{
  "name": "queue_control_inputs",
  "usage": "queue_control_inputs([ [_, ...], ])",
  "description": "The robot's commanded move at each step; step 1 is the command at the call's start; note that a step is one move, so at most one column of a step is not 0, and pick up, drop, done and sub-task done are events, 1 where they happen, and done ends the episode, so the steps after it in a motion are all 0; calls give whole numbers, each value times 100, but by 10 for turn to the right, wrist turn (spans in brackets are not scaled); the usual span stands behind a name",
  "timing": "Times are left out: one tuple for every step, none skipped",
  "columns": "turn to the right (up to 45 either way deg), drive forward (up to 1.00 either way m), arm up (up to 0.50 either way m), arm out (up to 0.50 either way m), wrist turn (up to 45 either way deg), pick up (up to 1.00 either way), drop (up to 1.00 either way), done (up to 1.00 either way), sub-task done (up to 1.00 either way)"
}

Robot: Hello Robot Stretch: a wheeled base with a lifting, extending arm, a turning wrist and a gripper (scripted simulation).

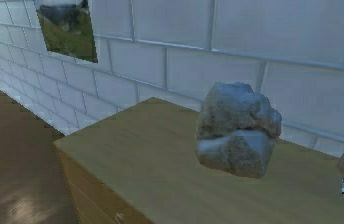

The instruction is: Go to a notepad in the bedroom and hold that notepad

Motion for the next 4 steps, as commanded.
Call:
queue_control_inputs([
  [0,0,38,0,0,0,0,0,0],
  [0,0,0,14,0,0,0,0,0],
  [0,0,0,0,450,0,0,0,0],
  [0,0,0,0,450,0,0,0,0],
])
